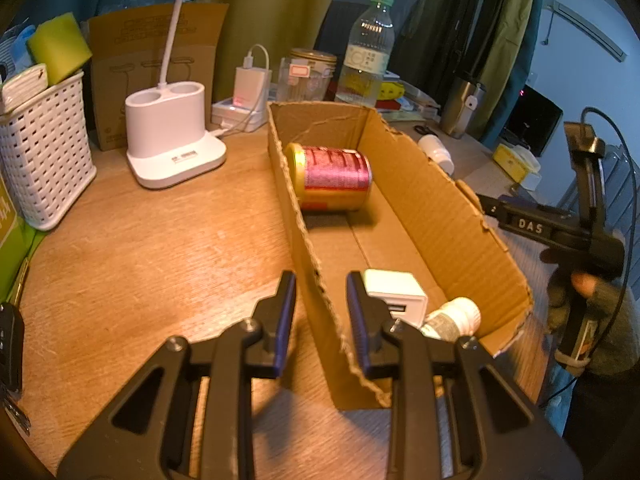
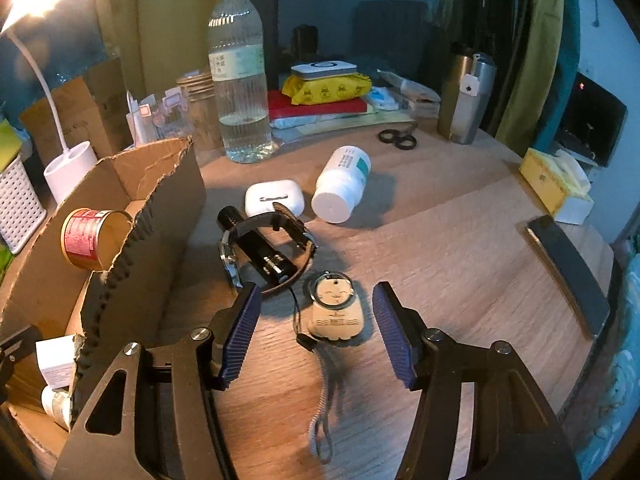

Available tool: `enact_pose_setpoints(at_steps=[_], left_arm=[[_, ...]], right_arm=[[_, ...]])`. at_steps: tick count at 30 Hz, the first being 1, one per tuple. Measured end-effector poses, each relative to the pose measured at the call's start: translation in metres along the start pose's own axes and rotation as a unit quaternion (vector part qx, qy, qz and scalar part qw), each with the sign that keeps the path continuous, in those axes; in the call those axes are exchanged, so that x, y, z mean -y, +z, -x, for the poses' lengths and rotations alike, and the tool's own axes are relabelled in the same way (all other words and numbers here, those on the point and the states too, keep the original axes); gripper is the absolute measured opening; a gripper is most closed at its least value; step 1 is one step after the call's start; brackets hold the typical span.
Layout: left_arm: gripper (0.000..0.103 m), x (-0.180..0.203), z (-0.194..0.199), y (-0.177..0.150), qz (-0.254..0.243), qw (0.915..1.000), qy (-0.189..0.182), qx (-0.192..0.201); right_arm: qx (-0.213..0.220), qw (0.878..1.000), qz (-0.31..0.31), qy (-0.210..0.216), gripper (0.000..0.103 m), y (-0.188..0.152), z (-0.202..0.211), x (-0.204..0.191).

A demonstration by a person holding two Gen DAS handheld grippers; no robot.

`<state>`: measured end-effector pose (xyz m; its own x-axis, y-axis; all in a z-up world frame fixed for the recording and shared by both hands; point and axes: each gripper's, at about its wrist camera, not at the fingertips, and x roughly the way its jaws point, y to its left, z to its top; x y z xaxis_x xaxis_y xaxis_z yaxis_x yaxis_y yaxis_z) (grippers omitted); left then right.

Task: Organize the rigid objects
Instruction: 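Move the right tool to the black-strap wristwatch and close on it, then lift the wristwatch with the right tool and carry it over the box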

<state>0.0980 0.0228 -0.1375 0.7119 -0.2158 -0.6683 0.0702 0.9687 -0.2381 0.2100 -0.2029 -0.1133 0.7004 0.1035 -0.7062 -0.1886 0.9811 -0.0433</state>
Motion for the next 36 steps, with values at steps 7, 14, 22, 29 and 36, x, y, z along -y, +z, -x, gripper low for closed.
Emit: enact_pose_setpoints(at_steps=[7,14,22,29,36], left_arm=[[0.027,0.000,0.000,0.000,0.000,1.0000,0.000,0.000],[0.028,0.000,-0.001,0.000,-0.001,1.0000,-0.002,-0.001],[0.028,0.000,-0.001,0.000,-0.001,1.0000,-0.002,-0.001],[0.028,0.000,-0.001,0.000,-0.001,1.0000,-0.001,-0.001],[0.028,0.000,-0.001,0.000,0.000,1.0000,-0.001,-0.001]], right_arm=[[0.005,0.998,0.040,0.040,0.079,0.013,-0.010,-0.018],[-0.001,0.996,0.067,0.060,0.082,0.025,-0.032,-0.019],[-0.020,0.993,0.080,0.081,0.082,0.033,-0.053,-0.020],[-0.044,0.994,0.052,0.090,0.082,0.032,-0.069,-0.011],[-0.043,0.994,0.046,0.089,0.071,0.031,-0.068,-0.011]])
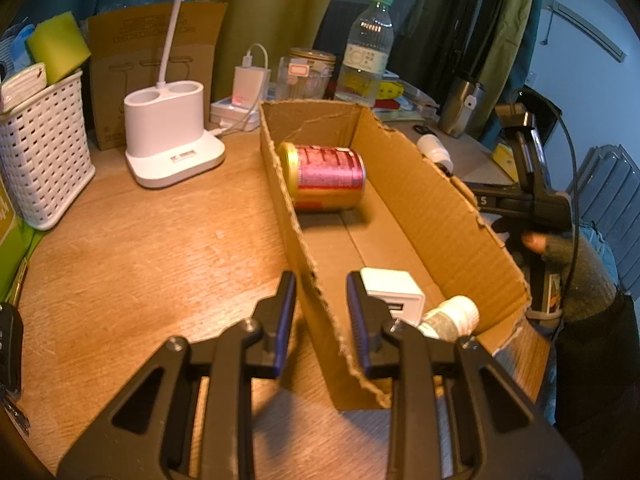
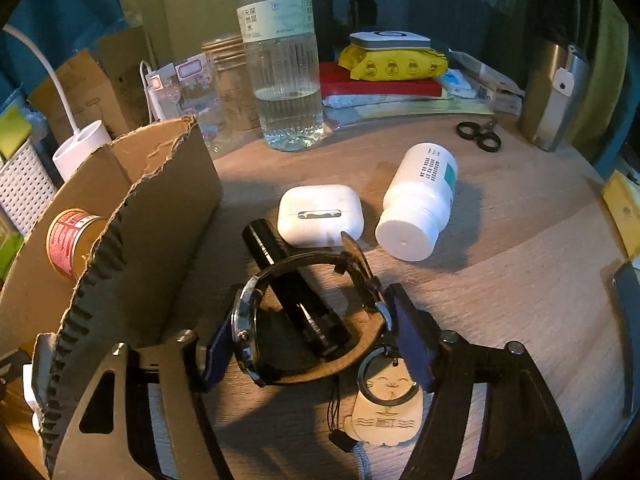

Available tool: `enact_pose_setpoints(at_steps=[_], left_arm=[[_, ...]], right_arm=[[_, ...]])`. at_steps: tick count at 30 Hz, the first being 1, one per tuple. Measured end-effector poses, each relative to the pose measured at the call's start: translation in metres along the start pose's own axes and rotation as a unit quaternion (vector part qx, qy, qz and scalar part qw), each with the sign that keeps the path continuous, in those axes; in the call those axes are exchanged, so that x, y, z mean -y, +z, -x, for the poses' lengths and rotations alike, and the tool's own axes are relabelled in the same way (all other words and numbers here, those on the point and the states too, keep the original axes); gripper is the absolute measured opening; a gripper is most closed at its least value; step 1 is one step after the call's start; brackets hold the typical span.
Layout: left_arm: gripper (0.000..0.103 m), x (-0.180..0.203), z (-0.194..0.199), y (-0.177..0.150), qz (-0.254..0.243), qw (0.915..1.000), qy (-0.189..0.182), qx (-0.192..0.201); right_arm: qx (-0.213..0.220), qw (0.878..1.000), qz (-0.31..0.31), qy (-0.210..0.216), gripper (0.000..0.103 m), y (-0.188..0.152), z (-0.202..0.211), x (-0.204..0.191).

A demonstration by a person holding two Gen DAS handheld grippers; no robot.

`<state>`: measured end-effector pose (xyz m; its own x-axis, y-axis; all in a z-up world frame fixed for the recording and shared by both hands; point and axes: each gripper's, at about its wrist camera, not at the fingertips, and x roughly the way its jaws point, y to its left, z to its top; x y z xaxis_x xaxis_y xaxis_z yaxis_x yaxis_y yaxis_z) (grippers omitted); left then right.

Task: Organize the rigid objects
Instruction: 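Lift the wristwatch with the right tool and carry it over the box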

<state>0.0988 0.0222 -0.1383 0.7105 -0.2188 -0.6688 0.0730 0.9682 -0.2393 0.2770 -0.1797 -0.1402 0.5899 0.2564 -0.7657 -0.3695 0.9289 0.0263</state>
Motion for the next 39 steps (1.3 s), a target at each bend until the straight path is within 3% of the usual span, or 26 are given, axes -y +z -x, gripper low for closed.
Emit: enact_pose_setpoints(at_steps=[14,39], left_arm=[[0.028,0.000,0.000,0.000,0.000,1.0000,0.000,0.000],[0.028,0.000,0.000,0.000,0.000,1.0000,0.000,0.000]], right_arm=[[0.028,0.999,0.003,-0.027,0.068,-0.010,0.024,-0.004],[0.106,0.994,0.028,-0.003,0.068,-0.004,0.099,-0.039]])
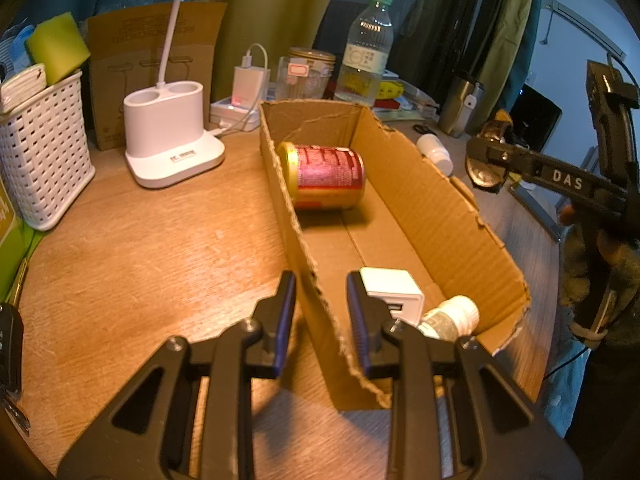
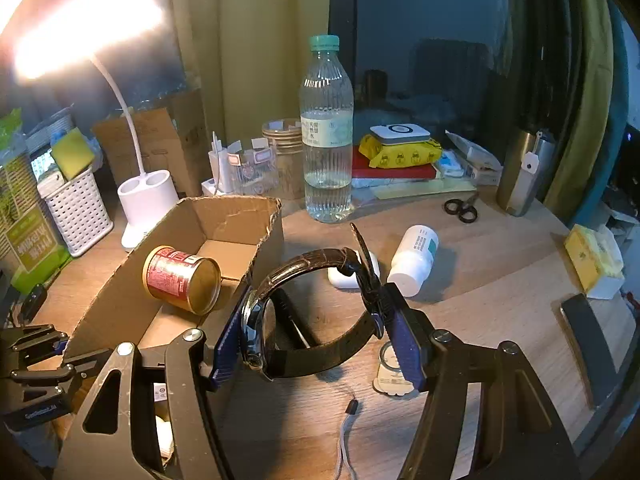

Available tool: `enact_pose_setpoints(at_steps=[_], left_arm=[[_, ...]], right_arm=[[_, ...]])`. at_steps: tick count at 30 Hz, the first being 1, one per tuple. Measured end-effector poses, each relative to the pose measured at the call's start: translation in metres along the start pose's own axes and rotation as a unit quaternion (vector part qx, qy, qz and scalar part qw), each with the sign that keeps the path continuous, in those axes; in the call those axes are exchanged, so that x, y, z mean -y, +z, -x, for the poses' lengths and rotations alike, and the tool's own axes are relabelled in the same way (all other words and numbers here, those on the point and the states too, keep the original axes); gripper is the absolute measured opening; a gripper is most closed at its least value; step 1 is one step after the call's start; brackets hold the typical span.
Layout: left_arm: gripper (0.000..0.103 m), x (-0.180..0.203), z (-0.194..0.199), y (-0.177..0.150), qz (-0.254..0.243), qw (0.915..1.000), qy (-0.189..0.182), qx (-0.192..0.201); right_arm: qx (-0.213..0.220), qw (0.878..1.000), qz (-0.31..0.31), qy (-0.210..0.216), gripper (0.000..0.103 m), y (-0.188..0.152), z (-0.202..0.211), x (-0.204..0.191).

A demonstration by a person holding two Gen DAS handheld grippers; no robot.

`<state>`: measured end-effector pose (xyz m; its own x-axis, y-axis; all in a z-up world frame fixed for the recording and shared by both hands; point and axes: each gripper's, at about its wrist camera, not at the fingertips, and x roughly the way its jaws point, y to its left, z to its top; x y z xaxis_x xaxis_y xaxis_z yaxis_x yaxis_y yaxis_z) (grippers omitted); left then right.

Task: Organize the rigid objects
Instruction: 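Lift the wristwatch with the right tool and carry it over the box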

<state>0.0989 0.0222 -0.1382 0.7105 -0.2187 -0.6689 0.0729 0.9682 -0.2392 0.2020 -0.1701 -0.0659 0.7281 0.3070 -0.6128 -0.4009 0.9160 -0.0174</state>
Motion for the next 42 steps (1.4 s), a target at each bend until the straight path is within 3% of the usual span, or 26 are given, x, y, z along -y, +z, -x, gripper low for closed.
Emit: enact_pose_setpoints(at_steps=[12,22,42], left_arm=[[0.028,0.000,0.000,0.000,0.000,1.0000,0.000,0.000],[0.028,0.000,0.000,0.000,0.000,1.0000,0.000,0.000],[0.028,0.000,0.000,0.000,0.000,1.0000,0.000,0.000]], right_arm=[[0.019,1.000,-0.003,0.016,0.068,0.009,0.017,-0.008],[0.035,0.998,0.026,0.041,0.068,0.015,0.035,-0.044],[-0.015,0.994,0.079,0.077,0.067,-0.011,0.009,-0.107]])
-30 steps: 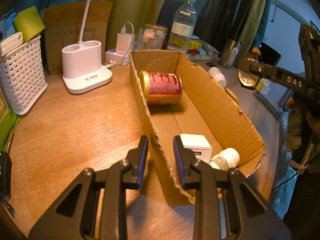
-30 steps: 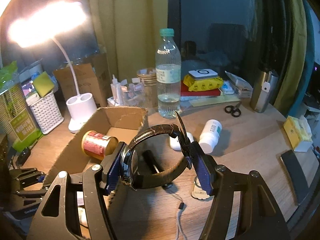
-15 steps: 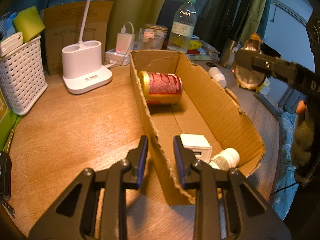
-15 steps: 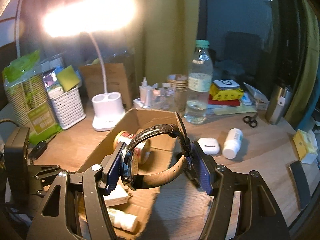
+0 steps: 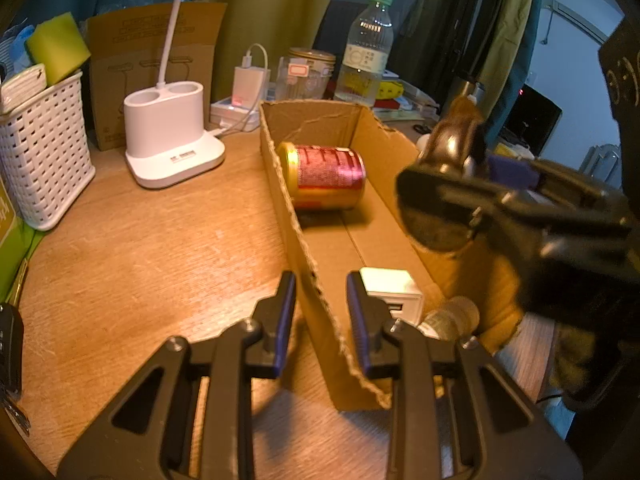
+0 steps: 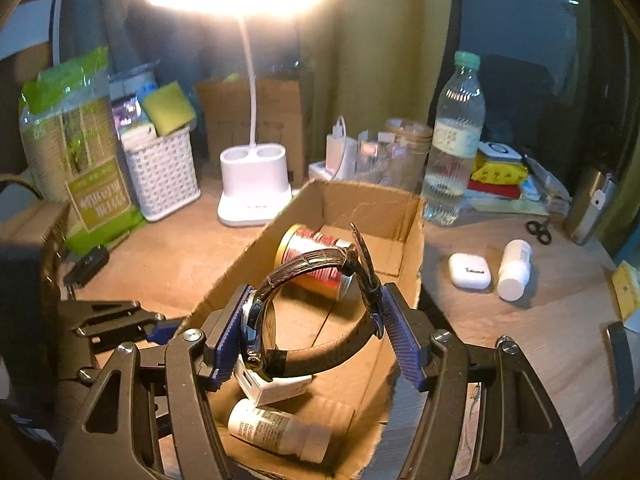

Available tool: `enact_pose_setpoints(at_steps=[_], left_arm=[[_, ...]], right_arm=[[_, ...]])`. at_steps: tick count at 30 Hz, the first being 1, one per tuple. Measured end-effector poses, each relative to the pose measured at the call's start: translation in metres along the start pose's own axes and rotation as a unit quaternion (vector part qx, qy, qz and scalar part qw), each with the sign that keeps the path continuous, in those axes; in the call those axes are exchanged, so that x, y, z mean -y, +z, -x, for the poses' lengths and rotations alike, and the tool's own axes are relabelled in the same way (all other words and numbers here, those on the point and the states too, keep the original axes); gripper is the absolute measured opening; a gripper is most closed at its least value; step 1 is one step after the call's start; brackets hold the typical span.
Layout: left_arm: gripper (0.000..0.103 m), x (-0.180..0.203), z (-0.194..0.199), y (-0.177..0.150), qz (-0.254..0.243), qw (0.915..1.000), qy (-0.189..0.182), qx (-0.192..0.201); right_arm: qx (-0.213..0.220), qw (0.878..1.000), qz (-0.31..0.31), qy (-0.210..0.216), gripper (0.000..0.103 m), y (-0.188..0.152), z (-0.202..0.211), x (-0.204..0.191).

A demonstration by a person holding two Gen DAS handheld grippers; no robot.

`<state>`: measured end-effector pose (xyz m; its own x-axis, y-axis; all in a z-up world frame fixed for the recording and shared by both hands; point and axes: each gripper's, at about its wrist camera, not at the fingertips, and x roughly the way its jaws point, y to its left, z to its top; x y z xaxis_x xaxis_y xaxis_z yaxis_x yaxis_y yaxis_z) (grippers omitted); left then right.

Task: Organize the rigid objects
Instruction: 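Lift the wristwatch with the right tool and carry it over the box, then open the right tool to drop the wristwatch into the box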

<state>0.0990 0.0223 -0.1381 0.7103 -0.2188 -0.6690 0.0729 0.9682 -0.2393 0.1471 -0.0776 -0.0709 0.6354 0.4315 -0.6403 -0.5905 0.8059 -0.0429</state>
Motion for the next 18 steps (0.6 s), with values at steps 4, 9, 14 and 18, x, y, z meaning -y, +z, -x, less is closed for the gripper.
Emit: enact_pose_setpoints(at_steps=[4,9,14,18], left_arm=[[0.028,0.000,0.000,0.000,0.000,1.0000,0.000,0.000],[0.027,0.000,0.000,0.000,0.000,1.0000,0.000,0.000],[0.027,0.000,0.000,0.000,0.000,1.0000,0.000,0.000],[0.027,0.000,0.000,0.000,0.000,1.0000,0.000,0.000]], right_arm=[[-0.015,1.000,0.005,0.003,0.067,-0.004,-0.007,-0.002],[-0.030,1.000,0.006,0.004,0.068,-0.008,-0.016,-0.004],[-0.036,0.999,0.006,0.005,0.068,-0.009,-0.019,-0.005],[-0.038,0.999,0.003,0.006,0.069,-0.009,-0.019,-0.004]])
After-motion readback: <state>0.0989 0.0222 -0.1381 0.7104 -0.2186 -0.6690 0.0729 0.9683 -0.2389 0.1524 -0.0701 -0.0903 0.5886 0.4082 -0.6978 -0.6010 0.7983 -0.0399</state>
